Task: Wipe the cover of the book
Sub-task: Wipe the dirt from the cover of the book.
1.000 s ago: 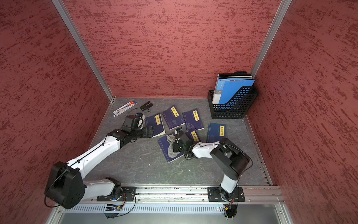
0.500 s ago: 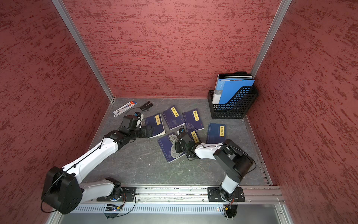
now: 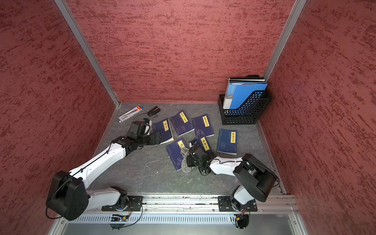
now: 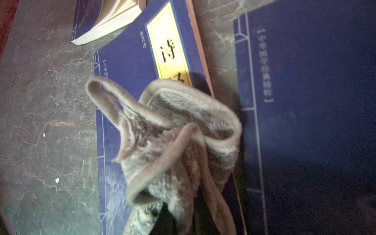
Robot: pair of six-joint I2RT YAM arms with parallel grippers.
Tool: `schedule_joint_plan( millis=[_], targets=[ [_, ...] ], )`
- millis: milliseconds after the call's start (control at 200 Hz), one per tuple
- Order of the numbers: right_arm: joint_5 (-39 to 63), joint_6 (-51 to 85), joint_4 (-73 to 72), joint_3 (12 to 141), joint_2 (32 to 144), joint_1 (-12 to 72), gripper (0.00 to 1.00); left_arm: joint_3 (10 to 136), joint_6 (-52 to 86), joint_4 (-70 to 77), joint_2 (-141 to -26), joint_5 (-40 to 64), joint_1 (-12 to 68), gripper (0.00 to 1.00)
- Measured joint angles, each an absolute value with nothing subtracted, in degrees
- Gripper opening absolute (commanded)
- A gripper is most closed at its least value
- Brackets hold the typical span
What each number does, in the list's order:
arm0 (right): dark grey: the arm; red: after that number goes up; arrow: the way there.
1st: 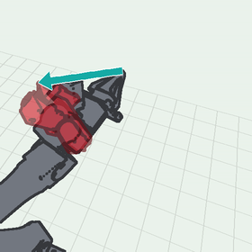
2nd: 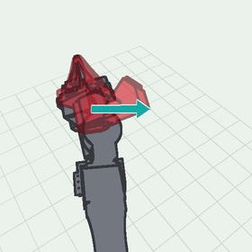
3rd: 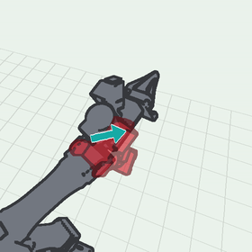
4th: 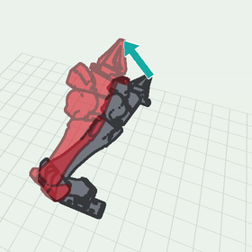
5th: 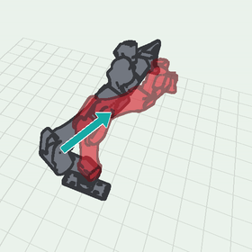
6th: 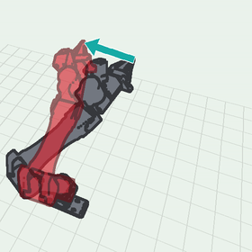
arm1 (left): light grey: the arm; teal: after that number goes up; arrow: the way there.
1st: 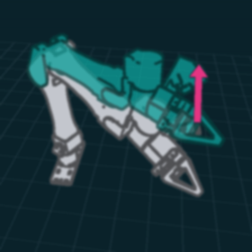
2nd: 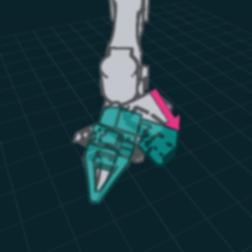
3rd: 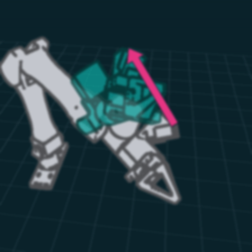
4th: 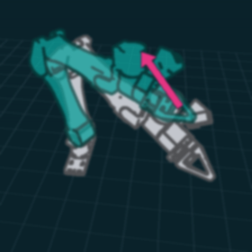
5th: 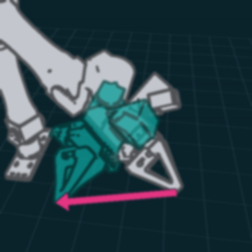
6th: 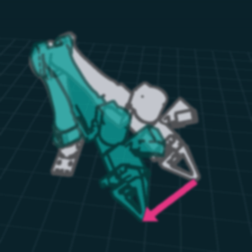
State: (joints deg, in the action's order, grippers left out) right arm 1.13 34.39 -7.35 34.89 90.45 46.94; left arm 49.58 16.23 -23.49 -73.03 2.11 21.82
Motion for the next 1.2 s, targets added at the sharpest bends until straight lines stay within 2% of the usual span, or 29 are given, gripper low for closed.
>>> schedule_joint_plan(
  millis=[265,411,596,912,1197],
  targets=[
    [2.26,28.71,-10.20,50.00,104.77,43.22,0.11,49.47,16.53,-23.27,-72.47,2.96,21.82,1.00],
    [3.16,26.76,-9.47,53.39,107.24,42.98,0.11,49.45,17.15,-23.14,-71.90,3.16,21.82,1.00],
    [3.20,26.55,-10.33,49.36,104.66,44.71,0.12,48.56,17.32,-22.98,-71.13,3.68,21.82,1.00],
    [2.76,34.61,-12.25,35.97,93.69,57.08,0.12,48.56,17.19,-22.96,-71.05,3.99,21.82,1.00],
    [2.33,38.81,-8.95,30.85,87.00,57.54,0.14,48.56,17.10,-22.96,-71.20,4.01,21.82,1.00]
  ],
)
